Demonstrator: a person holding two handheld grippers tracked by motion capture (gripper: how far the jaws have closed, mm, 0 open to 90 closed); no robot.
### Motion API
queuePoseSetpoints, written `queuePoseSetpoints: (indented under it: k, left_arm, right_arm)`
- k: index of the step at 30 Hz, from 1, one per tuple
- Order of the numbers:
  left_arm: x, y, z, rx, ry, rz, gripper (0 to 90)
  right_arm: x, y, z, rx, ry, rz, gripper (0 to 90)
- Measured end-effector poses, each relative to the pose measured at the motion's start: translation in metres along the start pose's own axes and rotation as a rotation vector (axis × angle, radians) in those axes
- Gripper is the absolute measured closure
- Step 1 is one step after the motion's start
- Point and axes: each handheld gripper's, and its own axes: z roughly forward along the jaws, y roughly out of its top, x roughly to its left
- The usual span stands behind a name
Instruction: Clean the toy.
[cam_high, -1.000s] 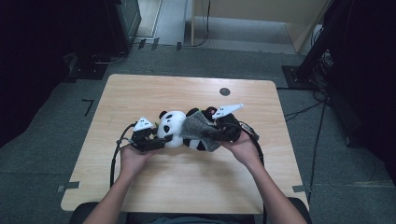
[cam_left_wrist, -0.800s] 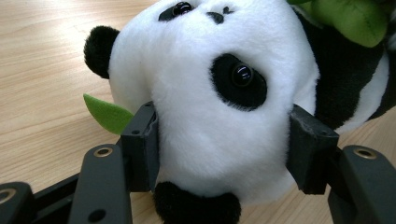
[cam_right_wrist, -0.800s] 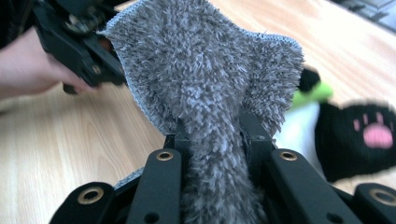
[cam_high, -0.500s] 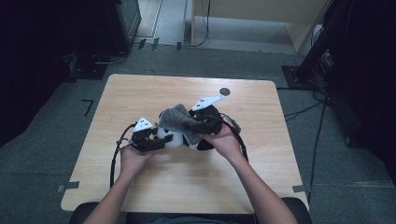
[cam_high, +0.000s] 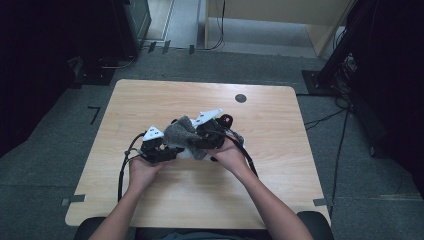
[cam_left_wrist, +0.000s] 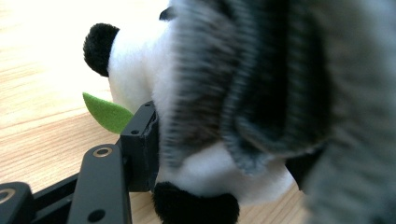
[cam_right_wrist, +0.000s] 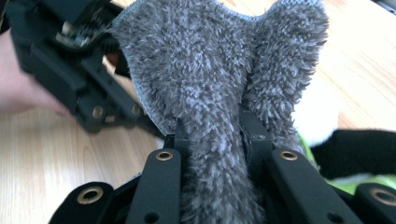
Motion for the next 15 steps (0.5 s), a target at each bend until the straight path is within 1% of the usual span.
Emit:
queuePoseSetpoints:
  k: [4,8,11,13,15]
  left_arm:
    - [-0.001,0.0,0.001,0.008,0.001,0.014,37.7]
    - [-0.001,0.002,0.001,0.019,-0.002,0.007,38.0]
    - [0.0,0.002,0.001,0.017,-0.005,0.001,38.1]
    - [0.0,0.002,0.001,0.015,-0.006,-0.004,38.2]
    - [0.0,0.002,0.001,0.014,-0.007,-0.005,38.2]
  right_arm:
    - [0.002,-0.012,-0.005,0.004,0.017,-0.029,75.2]
    - [0.002,-0.019,-0.012,0.006,0.037,-0.025,75.4]
    - [0.001,-0.024,-0.019,0.007,0.046,-0.027,75.8]
    - [0.0,-0.026,-0.022,0.022,0.049,-0.022,75.9]
    - [0.0,-0.03,-0.025,0.03,0.047,-0.031,76.0]
